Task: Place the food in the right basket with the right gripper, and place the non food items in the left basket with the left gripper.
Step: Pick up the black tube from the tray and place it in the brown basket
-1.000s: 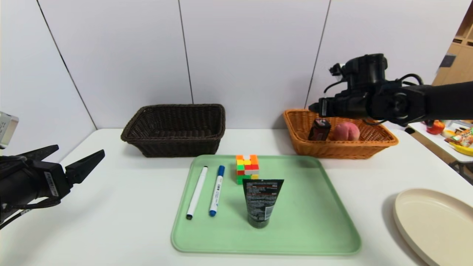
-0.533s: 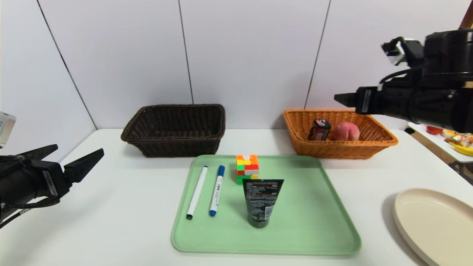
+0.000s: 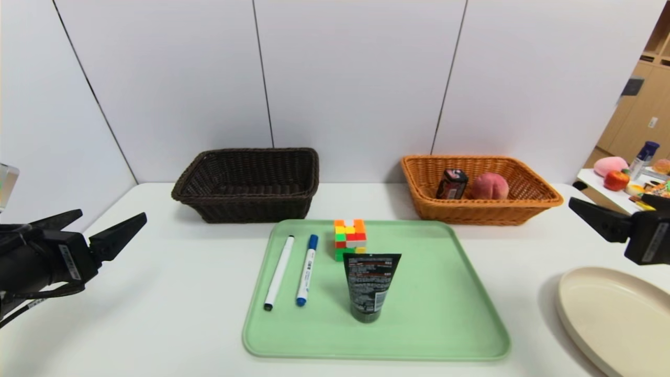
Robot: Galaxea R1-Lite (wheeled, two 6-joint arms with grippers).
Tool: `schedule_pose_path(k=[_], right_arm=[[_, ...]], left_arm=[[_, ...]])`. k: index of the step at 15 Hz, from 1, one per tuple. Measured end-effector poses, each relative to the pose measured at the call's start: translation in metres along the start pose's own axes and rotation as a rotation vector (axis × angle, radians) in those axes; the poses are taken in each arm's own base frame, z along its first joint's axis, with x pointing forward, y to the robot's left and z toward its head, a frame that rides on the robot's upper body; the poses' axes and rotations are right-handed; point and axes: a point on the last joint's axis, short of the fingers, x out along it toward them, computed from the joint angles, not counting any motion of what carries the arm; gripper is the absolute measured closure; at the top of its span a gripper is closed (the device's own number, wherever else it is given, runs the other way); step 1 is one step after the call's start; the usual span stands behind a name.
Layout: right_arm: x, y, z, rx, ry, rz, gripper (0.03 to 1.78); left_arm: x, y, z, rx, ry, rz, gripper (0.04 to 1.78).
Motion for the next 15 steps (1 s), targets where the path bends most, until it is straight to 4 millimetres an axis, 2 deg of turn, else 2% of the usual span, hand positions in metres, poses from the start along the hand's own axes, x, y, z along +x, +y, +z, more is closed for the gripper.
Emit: schedule_pose_path(k=[3, 6, 9, 12, 15], right_arm=[[-0.02, -0.006, -0.029, 0.003, 0.035, -0.009, 0.12], [-0.027, -0.008, -0.032, 0.006, 0.021, 0.004, 0.12], [-0.028, -0.003, -0.032, 0.003, 0.022, 0.133, 0.12], [-0.018, 0.006, -0.031, -0.002, 0.021, 0.361, 0.12], [0.008, 0.017, -0.03, -0.008, 0.008, 0.557, 0.12]], left_arm=[[0.0, 0.0, -0.003, -0.031, 0.009, -0.001, 0.13], [-0.001, 0.0, -0.003, -0.033, 0.009, -0.002, 0.13], [-0.002, 0.0, -0.005, -0.034, 0.014, -0.002, 0.13], [-0.004, -0.001, -0.005, -0.028, 0.009, -0.005, 0.13], [-0.006, -0.001, -0.004, -0.027, 0.001, -0.007, 0.13]])
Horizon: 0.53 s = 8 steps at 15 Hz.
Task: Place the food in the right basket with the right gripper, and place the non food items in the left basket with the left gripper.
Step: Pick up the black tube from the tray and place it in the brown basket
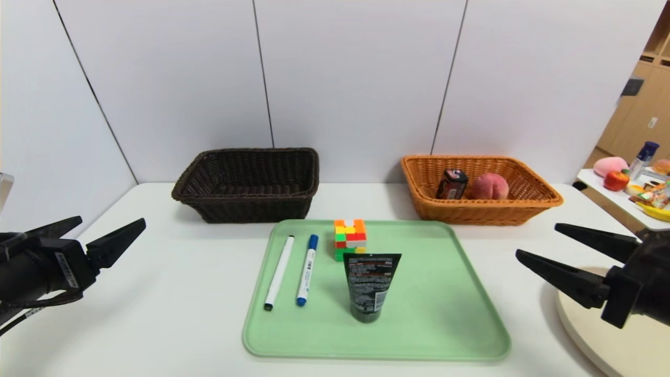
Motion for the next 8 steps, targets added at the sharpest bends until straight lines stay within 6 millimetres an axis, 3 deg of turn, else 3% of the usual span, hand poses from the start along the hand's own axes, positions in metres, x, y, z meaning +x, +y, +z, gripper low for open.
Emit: schedule_pose_path(k=[4, 8], right_arm=[[0.05, -0.013, -0.005, -0.028, -0.032, 0.243, 0.12], [0.097, -0.027, -0.028, -0.092, -0.049, 0.466, 0.12]], left_arm=[[-0.002, 0.0, 0.0, 0.002, -0.005, -0.003, 0.13], [-0.002, 0.0, 0.001, 0.003, -0.008, -0.002, 0.13]])
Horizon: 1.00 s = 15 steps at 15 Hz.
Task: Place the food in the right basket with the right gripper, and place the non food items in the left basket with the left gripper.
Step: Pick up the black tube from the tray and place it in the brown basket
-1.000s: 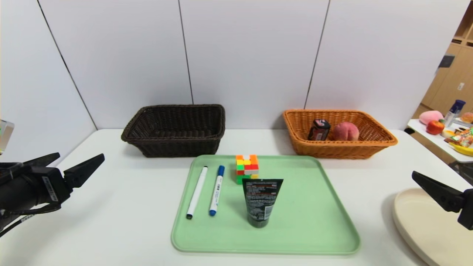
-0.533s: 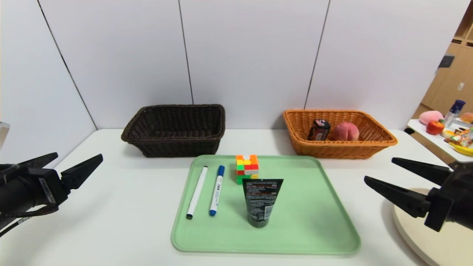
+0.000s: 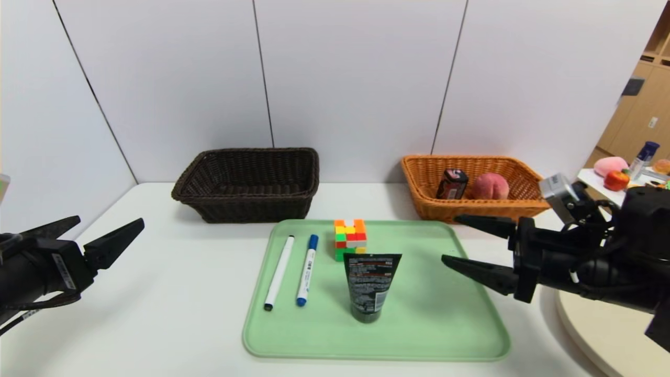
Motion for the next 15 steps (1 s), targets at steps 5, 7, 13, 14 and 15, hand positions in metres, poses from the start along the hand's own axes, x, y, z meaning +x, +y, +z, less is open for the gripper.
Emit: schedule_pose_path(k=[5, 7, 13, 14, 15], right_arm=[[0.039, -0.016, -0.028, -0.082, -0.059, 0.204, 0.12], [0.054, -0.013, -0.035, -0.069, -0.05, 0.25, 0.12], [0.077, -0.004, -0.039, -0.025, -0.039, 0.323, 0.12], [0.081, -0.002, -0.04, -0.025, -0.039, 0.337, 0.12], [0.085, 0.0, -0.039, -0.027, -0.04, 0.352, 0.12]], left_arm=[[0.0, 0.0, -0.001, 0.0, 0.003, 0.0, 0.13], [0.0, 0.0, 0.0, 0.001, 0.001, 0.0, 0.13], [0.0, 0.0, -0.001, 0.001, 0.006, 0.001, 0.13], [0.0, 0.0, -0.001, 0.002, 0.005, 0.001, 0.13], [0.0, 0.0, -0.001, 0.002, 0.005, 0.001, 0.13]])
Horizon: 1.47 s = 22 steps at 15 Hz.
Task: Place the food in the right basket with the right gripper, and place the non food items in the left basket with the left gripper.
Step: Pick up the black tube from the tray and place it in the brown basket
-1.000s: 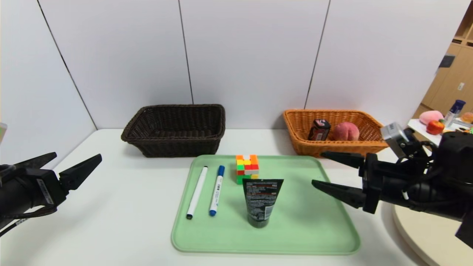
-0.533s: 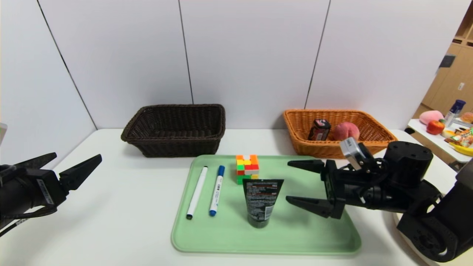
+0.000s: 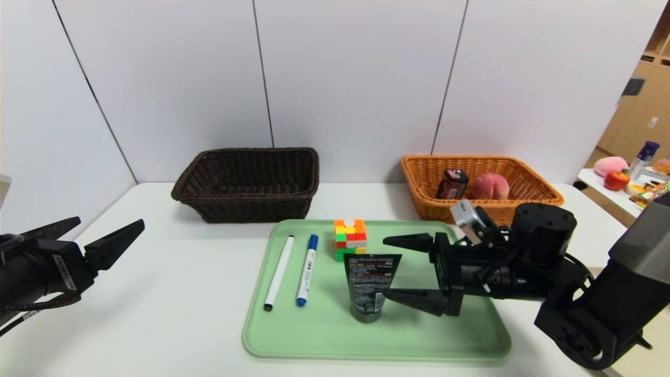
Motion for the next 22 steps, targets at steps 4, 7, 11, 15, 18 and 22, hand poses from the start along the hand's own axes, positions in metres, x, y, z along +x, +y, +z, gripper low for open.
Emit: schedule_pose_path(k=[4, 7, 11, 15, 18, 22], right_arm=[[0.021, 0.001, -0.002, -0.001, -0.005, 0.044, 0.12], [0.03, 0.001, -0.005, 0.002, -0.003, 0.064, 0.11], [0.035, 0.001, -0.011, 0.013, 0.007, 0.075, 0.11], [0.041, 0.0, -0.017, 0.023, 0.016, 0.083, 0.11], [0.043, -0.002, -0.018, 0.023, 0.016, 0.084, 0.46], [0.043, -0.001, -0.019, 0.027, 0.019, 0.086, 0.96]], left_arm=[[0.0, 0.0, 0.0, -0.001, -0.002, 0.001, 0.13], [0.0, 0.0, 0.0, -0.003, -0.002, 0.001, 0.13], [0.0, 0.0, 0.0, -0.001, 0.0, 0.001, 0.13], [0.0, 0.0, 0.0, -0.002, 0.0, 0.001, 0.13], [0.0, 0.0, 0.0, -0.001, -0.002, 0.002, 0.13], [0.0, 0.0, 0.0, -0.001, 0.0, 0.001, 0.13]])
